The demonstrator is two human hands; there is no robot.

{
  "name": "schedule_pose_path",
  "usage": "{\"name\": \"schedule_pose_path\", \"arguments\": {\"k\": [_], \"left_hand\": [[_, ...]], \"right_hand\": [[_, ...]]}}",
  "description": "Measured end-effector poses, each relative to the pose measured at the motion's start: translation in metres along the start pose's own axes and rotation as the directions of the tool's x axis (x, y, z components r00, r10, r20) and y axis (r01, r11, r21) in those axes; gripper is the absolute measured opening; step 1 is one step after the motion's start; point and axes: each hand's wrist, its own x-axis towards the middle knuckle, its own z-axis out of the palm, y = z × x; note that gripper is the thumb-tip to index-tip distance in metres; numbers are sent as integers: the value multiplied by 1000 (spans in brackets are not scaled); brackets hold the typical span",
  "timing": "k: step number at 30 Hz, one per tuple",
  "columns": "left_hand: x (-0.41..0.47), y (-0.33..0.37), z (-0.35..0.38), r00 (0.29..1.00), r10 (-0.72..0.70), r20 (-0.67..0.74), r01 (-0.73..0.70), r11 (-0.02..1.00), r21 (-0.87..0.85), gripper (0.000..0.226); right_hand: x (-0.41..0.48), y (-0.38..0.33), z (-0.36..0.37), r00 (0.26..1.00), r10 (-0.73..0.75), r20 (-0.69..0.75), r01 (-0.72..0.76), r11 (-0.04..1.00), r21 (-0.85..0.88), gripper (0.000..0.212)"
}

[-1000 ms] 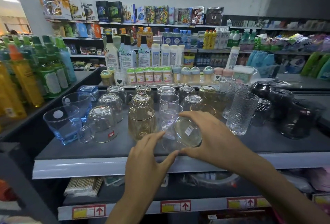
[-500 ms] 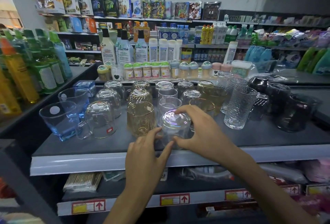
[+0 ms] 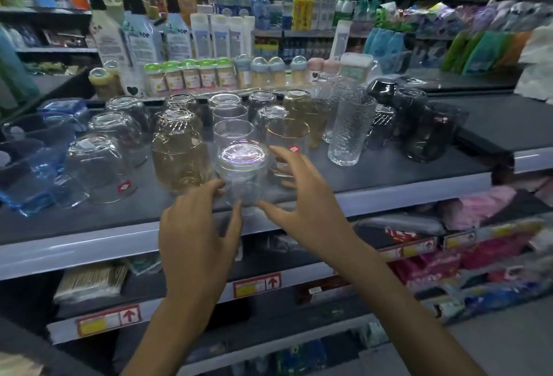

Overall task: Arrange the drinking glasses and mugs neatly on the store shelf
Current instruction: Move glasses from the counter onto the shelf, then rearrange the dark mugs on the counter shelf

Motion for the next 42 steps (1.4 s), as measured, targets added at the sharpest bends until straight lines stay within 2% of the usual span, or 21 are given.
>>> {"name": "schedule_pose_path", "arguments": {"k": [2, 5, 11, 18, 23, 27, 31, 36, 42], "left_hand": [[-9, 8, -2, 998, 69, -15, -69, 997, -22, 29], [-25, 39, 0, 993, 113, 28, -108, 982, -154, 29], [-44, 135, 36, 976, 117, 182, -23, 893, -449, 26], [-45, 267, 114, 973, 133, 188, -14, 849, -529, 30], [-30, 325, 160, 975, 133, 175, -31, 872, -489, 29], [-14, 358, 195, 956, 219, 194, -112, 885, -451, 30], [5, 378, 240, 938, 297, 181, -217, 906, -364, 33], [30, 387, 298, 932, 329, 152, -289, 928, -236, 47], [47, 393, 336, 923, 363, 130, -362, 932, -31, 49]], "right_hand": [[-20, 5, -13, 1000, -3, -30, 3, 1000, 4, 71], [-52, 18, -42, 996, 2, -85, -1, 1000, 2, 65], [-95, 56, -127, 992, 26, -123, -25, 1000, 9, 58], [-124, 127, -271, 976, 14, -216, -16, 1000, -8, 42], [-96, 170, -338, 968, -5, -252, 6, 1000, 1, 36], [-44, 196, -374, 977, -17, -214, 20, 1000, 12, 27], [21, 231, -400, 984, 37, -175, -27, 998, 61, 19], [101, 277, -405, 993, 106, -50, -108, 993, -38, 17], [174, 320, -392, 966, 241, 92, -244, 970, 21, 26]]}}
